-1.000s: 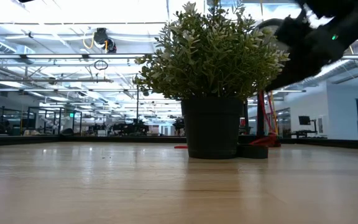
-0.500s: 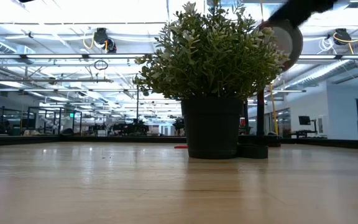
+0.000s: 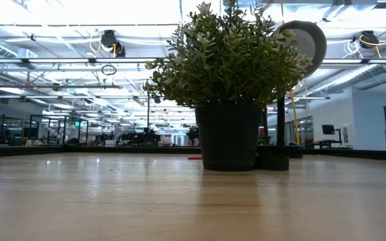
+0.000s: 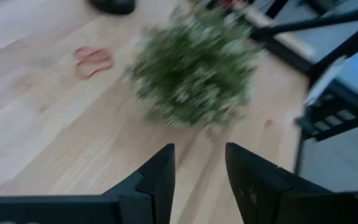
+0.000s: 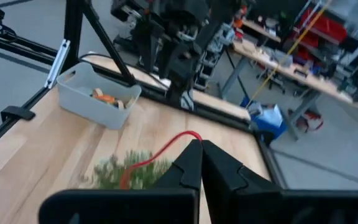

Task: Pick and place rubber bands into bin
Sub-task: Put the bottom red rubber band into the blue bin

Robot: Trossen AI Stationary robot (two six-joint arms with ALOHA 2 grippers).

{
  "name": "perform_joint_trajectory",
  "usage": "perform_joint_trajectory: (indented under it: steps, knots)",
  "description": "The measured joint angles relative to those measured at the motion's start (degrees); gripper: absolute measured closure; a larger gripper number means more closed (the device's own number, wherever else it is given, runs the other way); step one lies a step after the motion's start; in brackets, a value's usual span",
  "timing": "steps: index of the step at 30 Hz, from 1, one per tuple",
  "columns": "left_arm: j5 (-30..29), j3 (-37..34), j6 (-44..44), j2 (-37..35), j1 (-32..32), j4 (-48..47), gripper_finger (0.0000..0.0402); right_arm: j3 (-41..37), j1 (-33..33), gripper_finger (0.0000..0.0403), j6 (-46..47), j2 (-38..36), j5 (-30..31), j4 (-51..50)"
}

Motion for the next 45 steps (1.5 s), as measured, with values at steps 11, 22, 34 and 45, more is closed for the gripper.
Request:
perform_joint_trajectory:
  steps: [11,22,34,45]
  knots:
    - [3.83,0.00,28.02,0.09,3.28,26.54,0.0254,11.98,0.04,0.0403,-6.66,12.44,-0.33,3.02]
    - [15.05,0.04,39.66,2.75,7.49,38.72,0.0254,12.90,-0.39,0.0403,-12.22,18.11,-0.51,11.78]
    - [17.45,0.02,45.61,11.23,10.63,46.38,0.0254,12.89,-0.97,0.0403,-11.33,21.06,-0.52,13.78]
    - [23.54,0.02,48.57,13.75,11.41,51.73,0.0254,12.87,-1.40,0.0403,-10.11,21.88,-0.52,13.72]
